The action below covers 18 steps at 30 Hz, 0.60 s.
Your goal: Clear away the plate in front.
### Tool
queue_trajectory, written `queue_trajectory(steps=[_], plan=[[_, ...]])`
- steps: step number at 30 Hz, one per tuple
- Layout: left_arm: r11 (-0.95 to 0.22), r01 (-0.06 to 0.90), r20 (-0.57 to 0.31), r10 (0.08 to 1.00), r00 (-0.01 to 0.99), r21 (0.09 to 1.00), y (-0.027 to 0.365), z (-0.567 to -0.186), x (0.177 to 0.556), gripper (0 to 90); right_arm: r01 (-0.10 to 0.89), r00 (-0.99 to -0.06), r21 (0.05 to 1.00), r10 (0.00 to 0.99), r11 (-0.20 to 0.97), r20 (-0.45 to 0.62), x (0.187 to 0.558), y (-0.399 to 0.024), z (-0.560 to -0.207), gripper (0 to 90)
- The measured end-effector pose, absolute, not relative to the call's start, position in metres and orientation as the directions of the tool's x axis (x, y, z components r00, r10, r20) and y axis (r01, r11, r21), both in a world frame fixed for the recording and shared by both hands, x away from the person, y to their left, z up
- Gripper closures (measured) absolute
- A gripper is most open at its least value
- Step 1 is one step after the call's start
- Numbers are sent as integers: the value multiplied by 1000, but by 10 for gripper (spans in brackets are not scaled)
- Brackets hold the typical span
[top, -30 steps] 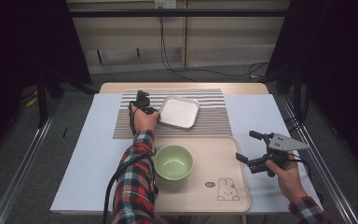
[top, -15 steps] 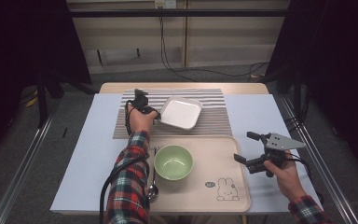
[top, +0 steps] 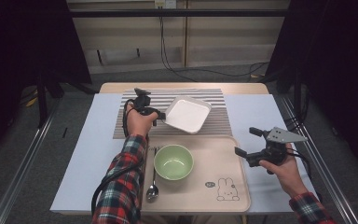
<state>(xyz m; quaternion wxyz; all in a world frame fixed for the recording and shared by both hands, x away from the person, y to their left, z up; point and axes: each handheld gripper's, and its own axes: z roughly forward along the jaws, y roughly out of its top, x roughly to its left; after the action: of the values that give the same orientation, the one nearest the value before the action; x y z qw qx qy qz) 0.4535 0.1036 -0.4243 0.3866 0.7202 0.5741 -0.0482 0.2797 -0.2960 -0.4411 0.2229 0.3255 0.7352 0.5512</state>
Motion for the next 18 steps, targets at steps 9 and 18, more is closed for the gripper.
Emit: queue_trajectory(steps=[9, 18], plan=[[-128, 843, -502, 753, 426, 523, 89, -413, 436, 871, 273, -668, 942, 743, 194, 40, 291, -292, -437, 5], [-203, 826, -500, 712, 493, 525, 76, -413, 424, 872, 327, -635, 928, 769, 177, 77, 309, -292, -426, 39]])
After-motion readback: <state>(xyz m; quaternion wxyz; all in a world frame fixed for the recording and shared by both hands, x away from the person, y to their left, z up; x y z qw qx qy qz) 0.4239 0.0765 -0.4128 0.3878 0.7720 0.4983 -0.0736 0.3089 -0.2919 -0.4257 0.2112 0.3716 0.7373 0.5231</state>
